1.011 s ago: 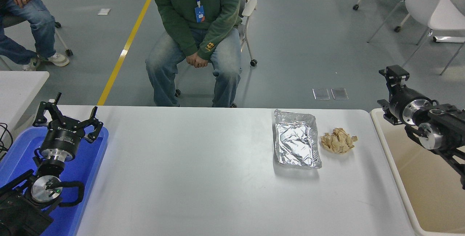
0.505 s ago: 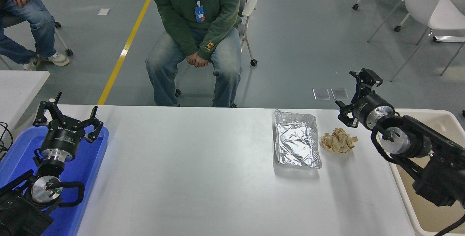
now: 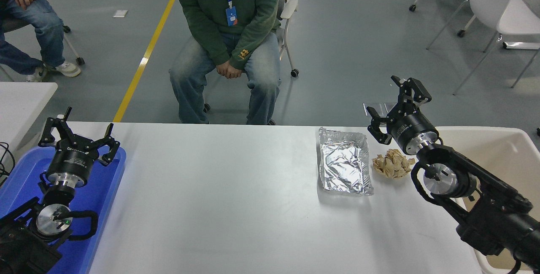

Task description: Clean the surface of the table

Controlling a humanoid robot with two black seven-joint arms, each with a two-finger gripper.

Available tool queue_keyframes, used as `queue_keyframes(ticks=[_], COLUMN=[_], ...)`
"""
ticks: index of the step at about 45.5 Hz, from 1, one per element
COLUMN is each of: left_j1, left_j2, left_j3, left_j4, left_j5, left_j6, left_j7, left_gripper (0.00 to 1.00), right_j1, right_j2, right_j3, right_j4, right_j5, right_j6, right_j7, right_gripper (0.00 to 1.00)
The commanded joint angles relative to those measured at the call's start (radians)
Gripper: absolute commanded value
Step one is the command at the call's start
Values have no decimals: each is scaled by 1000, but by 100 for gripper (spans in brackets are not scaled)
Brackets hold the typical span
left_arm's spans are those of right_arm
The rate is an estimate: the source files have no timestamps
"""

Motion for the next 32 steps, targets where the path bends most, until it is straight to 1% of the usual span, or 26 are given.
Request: queue_keyframes(ticks=[1,10,25,32], left_j1=[0,0,0,0], left_j2=[0,0,0,0], left_j3=[0,0,0,0], left_j4=[0,0,0,0], left_j5=[0,0,0,0], left_j6=[0,0,0,0], left_j7=[0,0,0,0], left_gripper=[100,100,100,100], right_j1=[-13,-10,-22,-31], right_j2=[6,-6,3,9], right_j3=[-1,-6,9,6], right_j4=[-4,-7,-19,-53], right_j5=[-74,-95,-296,-350], right_j6=[7,4,-30,-73], right_j7=[64,77,63,31], right_gripper=[100,100,100,100])
